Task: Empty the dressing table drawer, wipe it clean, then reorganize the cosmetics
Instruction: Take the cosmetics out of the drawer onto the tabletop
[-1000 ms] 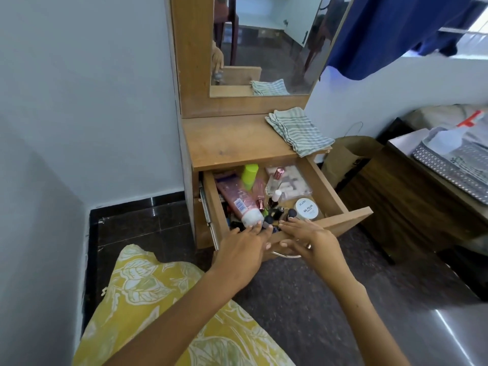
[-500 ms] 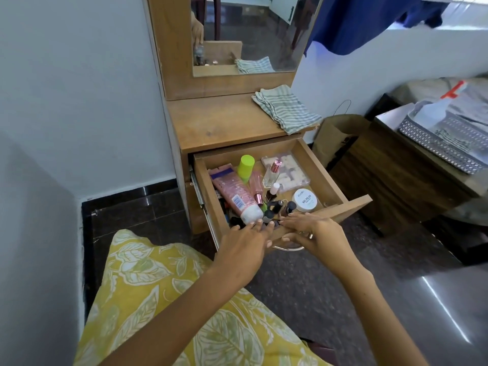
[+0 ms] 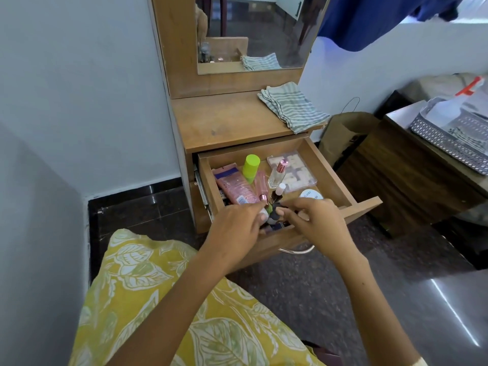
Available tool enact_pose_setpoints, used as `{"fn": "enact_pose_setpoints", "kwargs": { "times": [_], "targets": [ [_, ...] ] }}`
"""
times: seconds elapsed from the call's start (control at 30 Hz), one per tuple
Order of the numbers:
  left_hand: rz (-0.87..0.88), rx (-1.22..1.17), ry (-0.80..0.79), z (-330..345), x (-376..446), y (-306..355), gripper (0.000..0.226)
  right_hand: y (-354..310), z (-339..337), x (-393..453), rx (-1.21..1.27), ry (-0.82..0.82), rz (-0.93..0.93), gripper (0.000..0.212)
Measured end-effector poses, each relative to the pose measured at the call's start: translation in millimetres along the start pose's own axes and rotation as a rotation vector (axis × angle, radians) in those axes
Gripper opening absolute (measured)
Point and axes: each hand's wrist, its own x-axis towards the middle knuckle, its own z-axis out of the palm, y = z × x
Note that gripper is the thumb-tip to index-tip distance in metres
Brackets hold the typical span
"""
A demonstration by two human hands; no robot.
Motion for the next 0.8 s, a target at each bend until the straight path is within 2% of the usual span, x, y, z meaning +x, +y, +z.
{"fn": "enact_pose_setpoints", "kwargs": {
  "times": [0.13, 0.37, 0.47, 0.57, 0.67, 0.73, 0.8],
  "targets": [
    [-0.144, 0.003, 0.101, -3, 6, -17, 0.027, -28, 16, 31, 0.043, 0.026, 0.019, 0.022],
    [-0.284, -0.026, 0.168, -1, 11, -36, 0.023, -63, 61, 64, -0.260, -0.140, 0.045, 0.041],
    [-0.321, -0.047, 0.198, 0, 10, -38, 0.025, -66, 75, 66, -0.305, -0.124, 0.067, 0.047],
    [-0.336, -0.041, 0.218, 0, 9, -39, 0.032, -59, 73, 63, -0.163, -0.093, 0.118, 0.050],
    [-0.380, -0.095, 0.246, 0, 10, -42, 0.037, -45, 60, 50, 0.099, -0.047, 0.177, 0.060],
    [-0.392, -0.196, 0.277, -1, 10, -44, 0.039, -39, 49, 40, 0.340, 0.001, 0.185, 0.061],
    [-0.358, -0.410, 0.258, -4, 10, -45, 0.031, -37, 41, 39, 0.638, -0.018, 0.133, 0.056]
  ]
}}
